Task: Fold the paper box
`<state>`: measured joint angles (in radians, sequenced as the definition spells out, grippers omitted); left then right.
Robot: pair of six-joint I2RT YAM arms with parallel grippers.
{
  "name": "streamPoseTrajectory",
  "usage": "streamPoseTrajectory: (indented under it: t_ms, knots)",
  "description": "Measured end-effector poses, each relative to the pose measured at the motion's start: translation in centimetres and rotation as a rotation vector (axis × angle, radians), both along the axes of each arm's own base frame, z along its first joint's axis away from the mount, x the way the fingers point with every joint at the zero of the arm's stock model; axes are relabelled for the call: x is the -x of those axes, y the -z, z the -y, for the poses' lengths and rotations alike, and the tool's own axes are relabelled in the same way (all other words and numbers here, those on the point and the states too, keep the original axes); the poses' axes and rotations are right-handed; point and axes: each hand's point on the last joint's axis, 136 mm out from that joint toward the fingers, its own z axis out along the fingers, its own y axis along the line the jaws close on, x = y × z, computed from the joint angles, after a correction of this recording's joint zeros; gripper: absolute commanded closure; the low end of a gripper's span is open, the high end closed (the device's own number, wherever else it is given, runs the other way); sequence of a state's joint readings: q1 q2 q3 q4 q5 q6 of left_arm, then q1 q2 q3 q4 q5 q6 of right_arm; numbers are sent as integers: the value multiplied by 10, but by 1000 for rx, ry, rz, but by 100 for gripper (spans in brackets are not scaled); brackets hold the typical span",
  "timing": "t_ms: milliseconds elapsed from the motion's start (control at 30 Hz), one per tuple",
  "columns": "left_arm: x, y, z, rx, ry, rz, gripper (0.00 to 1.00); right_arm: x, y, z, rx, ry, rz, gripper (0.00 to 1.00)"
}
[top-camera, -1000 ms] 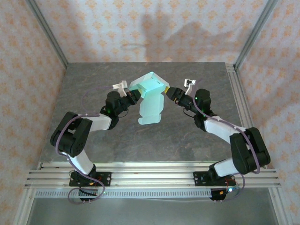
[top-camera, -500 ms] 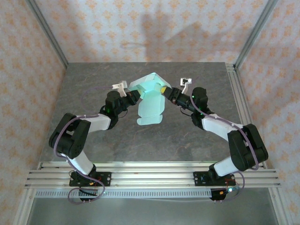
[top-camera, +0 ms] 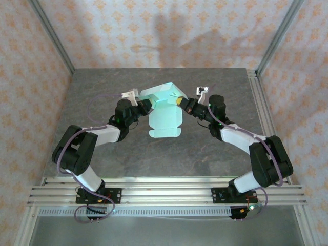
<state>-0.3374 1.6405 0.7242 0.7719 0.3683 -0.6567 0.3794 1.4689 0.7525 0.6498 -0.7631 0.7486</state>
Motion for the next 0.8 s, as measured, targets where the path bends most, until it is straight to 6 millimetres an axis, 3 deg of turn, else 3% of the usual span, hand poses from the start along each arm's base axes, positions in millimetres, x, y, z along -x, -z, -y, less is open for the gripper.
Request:
streamPoseTrajectory:
  t_ms: [67,133,167,300,367,467,600,633,700,800]
  knots:
    - [0,0,-1,-5,-5,0,100,0,1,0,8,0,0,98]
    - [0,1,-1,-6,-8,-1,100,-1,2,0,15,0,-4,78]
    - [0,1,-1,-7,-8,-2,100,0,1,-1,17,-2,-3,73]
    - [0,1,-1,-6,-8,-1,100,0,2,-2,29,-3,-2,69]
    - [0,1,-1,-6,-8,-2,100,0,4,-2,33,-3,-3,77]
    - [0,2,-2,-10,-10,-6,100,-1,3,-2,39,-4,6,100]
    - [0,4,-3,-15,-16,-15,100,-1,4,-2,51,-3,4,100]
    - [0,4,-3,-15,-17,-15,100,-1,5,-2,55,-3,6,96]
    - [-1,5,-4,-17,-23,-16,100,-1,5,-1,63,-1,8,69]
    - [-2,4,-6,-17,-38,-13,100,0,3,3,85,20,19,48]
